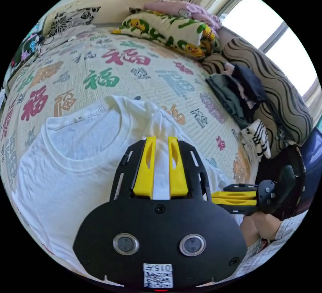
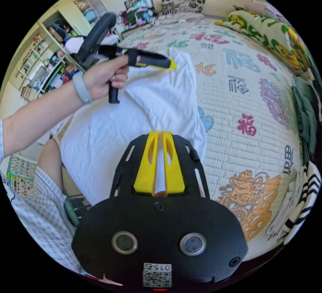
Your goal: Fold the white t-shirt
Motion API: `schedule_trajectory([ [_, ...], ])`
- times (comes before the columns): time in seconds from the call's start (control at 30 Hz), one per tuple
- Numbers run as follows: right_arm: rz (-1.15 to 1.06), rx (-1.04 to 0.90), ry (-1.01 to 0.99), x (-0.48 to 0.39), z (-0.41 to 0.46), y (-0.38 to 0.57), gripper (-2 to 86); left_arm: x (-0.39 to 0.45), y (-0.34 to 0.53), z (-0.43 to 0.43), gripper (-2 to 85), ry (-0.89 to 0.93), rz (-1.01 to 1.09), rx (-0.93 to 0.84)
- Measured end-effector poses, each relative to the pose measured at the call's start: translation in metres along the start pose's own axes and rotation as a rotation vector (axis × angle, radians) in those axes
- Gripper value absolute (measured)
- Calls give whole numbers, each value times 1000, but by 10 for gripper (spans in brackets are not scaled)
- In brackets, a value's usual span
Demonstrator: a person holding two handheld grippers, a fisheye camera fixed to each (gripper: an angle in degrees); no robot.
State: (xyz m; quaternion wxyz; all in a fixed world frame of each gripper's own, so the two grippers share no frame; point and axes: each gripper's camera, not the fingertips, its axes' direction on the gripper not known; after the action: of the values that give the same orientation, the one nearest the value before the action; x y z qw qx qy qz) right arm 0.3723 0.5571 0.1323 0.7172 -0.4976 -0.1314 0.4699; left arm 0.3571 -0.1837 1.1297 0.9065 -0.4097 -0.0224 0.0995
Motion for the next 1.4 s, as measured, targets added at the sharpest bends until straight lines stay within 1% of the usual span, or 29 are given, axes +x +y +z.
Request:
schedule_trajectory([
  [0.03, -4, -18, 9, -5, 4, 0, -4, -3, 2, 3, 51, -16, 1, -1],
  [0.1, -24, 8, -30, -9, -3, 2, -7, -12, 12, 4, 50, -3, 6, 15],
  [0.17, 14, -12, -96, -7, -9, 0, -8, -16, 26, -2, 57, 5, 3, 22],
  [0.2, 22, 4, -108, -7, -12, 0, -8, -17, 40, -10, 59, 14, 39, 60],
  [0.27, 40, 108, -132, -11, -24, -4, -7, -18, 62, -18, 61, 6, 85, 106],
  [0.37, 46, 177, -94, -24, -27, -23, -6, -28, 96, -15, 70, -78, 100, 41],
  [0.43, 42, 145, -77, -35, -17, -37, -7, -37, 120, -16, 74, -76, 85, 24],
  [0.47, 39, 81, -72, -42, -6, -46, -7, -42, 138, -19, 75, -59, 84, 37],
  [0.53, 26, -29, -46, -55, 10, -55, -8, -52, 162, -18, 72, -91, 81, 28],
  [0.57, 20, -6, -12, -64, 10, -56, -9, -60, 177, -17, 68, -107, 70, 21],
  [0.63, 31, -24, 12, -74, 6, -60, -9, -77, 200, -24, 66, -52, -1, 52],
  [0.67, 58, -33, 13, -78, 2, -62, -9, -89, 216, -33, 72, -45, -69, 68],
  [0.77, 77, -15, -3, -95, -11, -73, -7, -125, 278, -71, 79, -48, -209, 209],
  [0.83, 63, -1, -24, -113, -18, -89, -6, -155, 323, -97, 82, -95, -317, 288],
  [0.9, 25, 20, -47, -136, -22, -110, -5, -207, 385, -129, 83, -153, -506, 378],
  [0.97, -59, 27, -71, -177, -20, -146, -5, -247, 431, -147, 84, -166, -637, 439],
  [1.0, -79, 28, -75, -188, -19, -156, -4, -272, 457, -153, 86, -149, -713, 454],
  [1.07, -150, 6, -91, -235, -7, -196, -3, -303, 486, -153, 93, -75, -778, 456],
  [1.1, -167, -2, -99, -247, -3, -206, -3, -319, 498, -148, 97, -19, -793, 463],
  [1.23, -268, -58, -182, -326, 26, -274, 8, -348, 504, -122, 100, 41, -770, 454],
  [1.27, -276, -69, -185, -344, 35, -292, 16, -356, 505, -114, 89, 63, -773, 452],
  [1.33, -278, -87, -185, -370, 50, -320, 37, -364, 511, -111, 41, 46, -766, 455],
  [1.4, -279, -110, -186, -393, 64, -346, 61, -375, 524, -104, 3, 129, -733, 433],
])
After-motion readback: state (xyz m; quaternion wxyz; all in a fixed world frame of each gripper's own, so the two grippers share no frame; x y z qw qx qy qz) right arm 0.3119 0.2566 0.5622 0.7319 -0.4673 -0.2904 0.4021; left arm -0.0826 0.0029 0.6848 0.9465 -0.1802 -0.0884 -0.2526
